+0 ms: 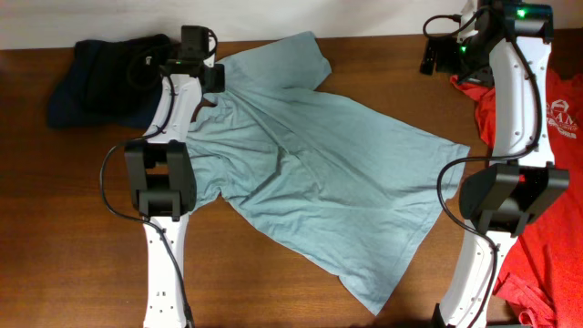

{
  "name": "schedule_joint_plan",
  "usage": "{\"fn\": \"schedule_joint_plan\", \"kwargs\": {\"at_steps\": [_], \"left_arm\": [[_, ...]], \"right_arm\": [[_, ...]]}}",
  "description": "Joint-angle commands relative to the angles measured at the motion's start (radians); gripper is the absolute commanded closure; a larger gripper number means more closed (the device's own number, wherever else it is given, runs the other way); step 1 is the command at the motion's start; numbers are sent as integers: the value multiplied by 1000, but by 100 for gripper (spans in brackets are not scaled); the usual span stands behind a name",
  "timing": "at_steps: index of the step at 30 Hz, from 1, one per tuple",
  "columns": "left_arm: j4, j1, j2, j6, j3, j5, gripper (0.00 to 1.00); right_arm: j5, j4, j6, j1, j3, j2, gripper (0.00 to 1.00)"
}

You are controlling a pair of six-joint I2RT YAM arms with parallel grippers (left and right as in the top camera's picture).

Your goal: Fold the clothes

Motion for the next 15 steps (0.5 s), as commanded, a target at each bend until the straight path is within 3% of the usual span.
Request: {"fn": "schedule_joint_plan", "kwargs": {"at_steps": [1, 7, 9, 15], "left_arm": [[-39, 16, 45, -4, -25, -53, 51], [-90, 0, 16, -5, 75, -49, 7], [-136, -12, -5, -29, 151, -34, 1], [-380, -33, -116, -197, 346, 48, 1]], "right_arm": [[9, 0, -3, -1, 12, -8, 1], [9, 1, -3, -1, 12, -8, 1], [9, 1, -3, -1, 12, -8, 1], [9, 0, -3, -1, 12, -8, 1]]}}
